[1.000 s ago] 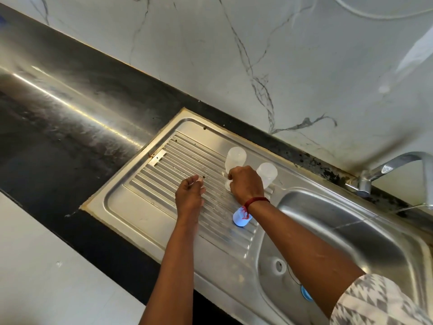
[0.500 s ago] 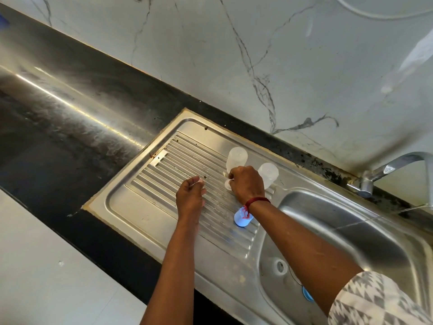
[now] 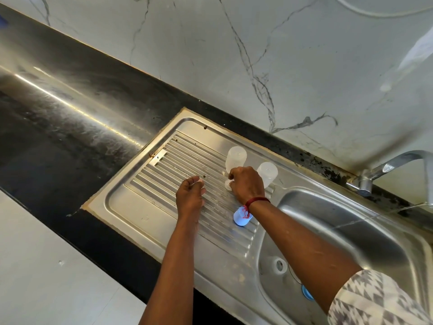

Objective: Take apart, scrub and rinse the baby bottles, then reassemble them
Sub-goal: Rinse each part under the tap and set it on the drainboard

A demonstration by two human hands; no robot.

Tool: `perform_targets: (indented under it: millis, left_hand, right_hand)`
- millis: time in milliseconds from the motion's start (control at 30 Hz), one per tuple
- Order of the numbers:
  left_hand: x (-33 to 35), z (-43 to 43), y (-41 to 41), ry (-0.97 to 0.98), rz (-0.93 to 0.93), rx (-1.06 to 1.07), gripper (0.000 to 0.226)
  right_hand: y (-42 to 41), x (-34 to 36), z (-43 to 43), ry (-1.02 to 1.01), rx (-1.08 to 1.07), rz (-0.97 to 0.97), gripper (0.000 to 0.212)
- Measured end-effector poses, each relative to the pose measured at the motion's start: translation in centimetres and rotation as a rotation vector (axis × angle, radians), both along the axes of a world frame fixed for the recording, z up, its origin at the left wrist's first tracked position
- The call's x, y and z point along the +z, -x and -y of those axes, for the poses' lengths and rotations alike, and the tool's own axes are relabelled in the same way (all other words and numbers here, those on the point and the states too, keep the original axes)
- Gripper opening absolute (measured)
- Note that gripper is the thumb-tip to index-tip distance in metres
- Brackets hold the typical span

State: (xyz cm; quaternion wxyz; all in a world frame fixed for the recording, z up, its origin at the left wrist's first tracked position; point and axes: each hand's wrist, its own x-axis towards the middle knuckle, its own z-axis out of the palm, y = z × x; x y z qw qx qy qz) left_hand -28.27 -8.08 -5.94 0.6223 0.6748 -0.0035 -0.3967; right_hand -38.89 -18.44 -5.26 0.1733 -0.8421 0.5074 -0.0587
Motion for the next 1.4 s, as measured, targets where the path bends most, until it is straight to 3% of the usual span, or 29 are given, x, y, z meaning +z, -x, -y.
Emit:
perform_targets:
  millis: [333,533,733,967,1133,1200,1400]
  left_hand:
    - [2.5,0.6,1.6,0.088,0.083,-0.106,0.017]
    - [6.3,1.5,5.5,0.255,0.143,-0.324,0.016]
    - [7.7,1.9,12.6,0.372,0.071,-0.563,0.014]
    - [3.6,2.7,20.0,0.242,0.05,-0.791,0.011]
    - [0.0,3.4,24.0,-0.017,0.131,-0.954,0.015]
    - [-1.7,3.6,25.1,-0.08,0.109,-0.963,0.005]
    - [-4.2,4.2,26.8,-0.19,0.033,-0.926,0.009]
  right_hand:
    - [2.3,2.3,-0.3,0.06,0.022,0.172,0.021]
    - [7.7,5.0,-1.3,0.125,-0.04,0.378,0.009]
    - [15.8,5.2,-2.7,0.143,-0.198,0.363,0.008]
    - [24.7,1.3,-4.5,0.056,-0.328,0.265,0.005]
    - [29.8,-2.7,-4.5,-0.126,-0.398,0.171,0.008]
    - [31.6,-4.3,-4.2,-0.21,-0.425,0.139,0.013]
    - [34.8,-9.0,-3.5,-0.37,-0.388,-0.113,0.035]
